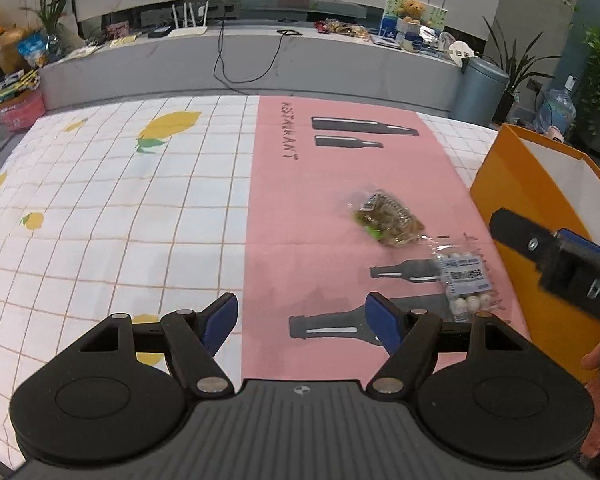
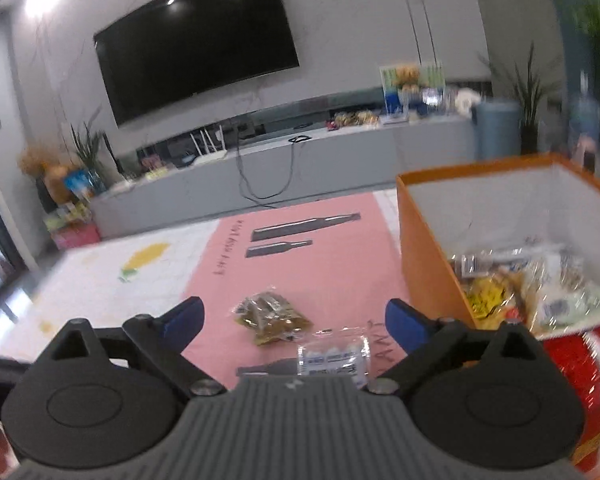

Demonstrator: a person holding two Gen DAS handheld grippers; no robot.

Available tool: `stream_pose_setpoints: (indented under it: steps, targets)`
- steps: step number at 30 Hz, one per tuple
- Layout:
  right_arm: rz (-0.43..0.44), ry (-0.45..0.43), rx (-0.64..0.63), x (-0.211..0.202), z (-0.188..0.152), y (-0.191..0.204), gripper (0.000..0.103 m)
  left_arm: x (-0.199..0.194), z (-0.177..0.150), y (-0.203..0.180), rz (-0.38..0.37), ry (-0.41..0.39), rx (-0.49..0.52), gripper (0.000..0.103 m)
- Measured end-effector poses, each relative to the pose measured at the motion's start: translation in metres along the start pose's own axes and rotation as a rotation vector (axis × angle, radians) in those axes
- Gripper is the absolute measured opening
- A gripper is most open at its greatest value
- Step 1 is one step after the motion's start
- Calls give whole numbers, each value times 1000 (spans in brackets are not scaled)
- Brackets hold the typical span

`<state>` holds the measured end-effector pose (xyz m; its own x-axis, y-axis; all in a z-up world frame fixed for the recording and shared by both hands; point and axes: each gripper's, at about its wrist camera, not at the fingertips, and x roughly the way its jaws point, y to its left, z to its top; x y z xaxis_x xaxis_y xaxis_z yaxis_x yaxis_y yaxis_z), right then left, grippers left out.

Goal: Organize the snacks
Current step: 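Grasp the clear yogurt hawthorn ball pack with the right gripper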

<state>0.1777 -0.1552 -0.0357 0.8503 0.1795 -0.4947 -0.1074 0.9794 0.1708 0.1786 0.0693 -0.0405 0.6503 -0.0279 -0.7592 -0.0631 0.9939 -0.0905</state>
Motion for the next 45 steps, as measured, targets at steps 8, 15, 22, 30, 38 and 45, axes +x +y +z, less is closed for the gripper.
stream_pose_setpoints:
  steps: [8, 15, 22, 30, 38, 45]
  targets:
    - [-12, -48, -24, -17, 22, -16, 75, 7, 2, 6, -18, 30, -24, 86]
    - [-11, 266, 197, 18, 99, -120, 33, 7, 6, -4, -42, 23, 1, 86]
    - [-50, 563, 92, 81, 96, -134, 28, 19, 14, -5, -120, 76, -75, 86]
    - [-132, 521, 108, 120, 102, -150, 13, 33, 15, -12, -97, 104, -76, 85]
    - [-98, 177, 188, 33, 110, -123, 20, 34, 14, -9, -89, 112, -79, 85]
    - [64, -39, 80, -36, 57, -28, 76, 24, 15, 0, -70, 82, -102, 85]
